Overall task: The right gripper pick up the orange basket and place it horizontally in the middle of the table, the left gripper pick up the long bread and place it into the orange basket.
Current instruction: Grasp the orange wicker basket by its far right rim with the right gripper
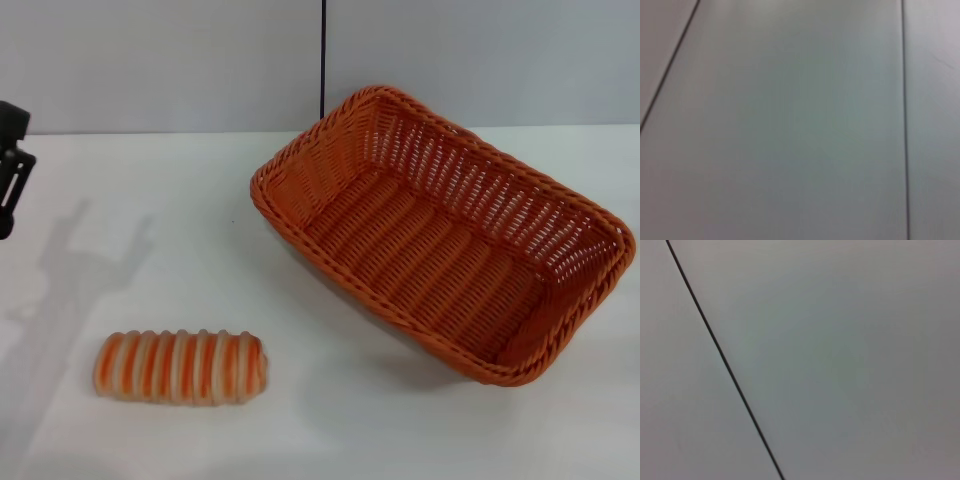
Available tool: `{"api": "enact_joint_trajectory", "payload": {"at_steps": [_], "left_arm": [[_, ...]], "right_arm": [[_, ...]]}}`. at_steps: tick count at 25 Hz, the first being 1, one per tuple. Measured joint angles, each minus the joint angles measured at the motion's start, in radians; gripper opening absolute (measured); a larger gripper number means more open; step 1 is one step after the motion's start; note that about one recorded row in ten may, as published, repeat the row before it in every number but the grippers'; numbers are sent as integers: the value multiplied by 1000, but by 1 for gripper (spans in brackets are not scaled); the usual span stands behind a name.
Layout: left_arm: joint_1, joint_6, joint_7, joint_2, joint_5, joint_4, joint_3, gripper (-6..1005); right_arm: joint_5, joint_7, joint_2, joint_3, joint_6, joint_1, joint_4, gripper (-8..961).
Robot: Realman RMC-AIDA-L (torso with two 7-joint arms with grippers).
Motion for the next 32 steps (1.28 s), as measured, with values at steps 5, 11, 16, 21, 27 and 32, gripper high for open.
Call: {"api": "enact_joint_trajectory", "payload": {"at_steps": [5,11,16,21,27,32], "left_arm": [[-14,-9,-2,1,23,12,1,827],[-10,-12,4,-2,25,7,1,824],[-9,-10,0,0,26,11,7,822],[-19,-21,0,1,28,19,61,820],[-22,-25,0,2,28,53,128,817],[-18,-25,1,0,28,56,131,815]], "right_arm": [[-1,68,0,-7,11,2,8,488],[-17,218,-4,-59,33,4,-55,488],[-29,236,-6,-199,107,6,-140,488],[-30,322,-7,-393,168,-1,-271,488],[-32,498,-10,-560,198,-15,-442,488],[-42,614,-23,-692,268,-22,-606,487]]}}
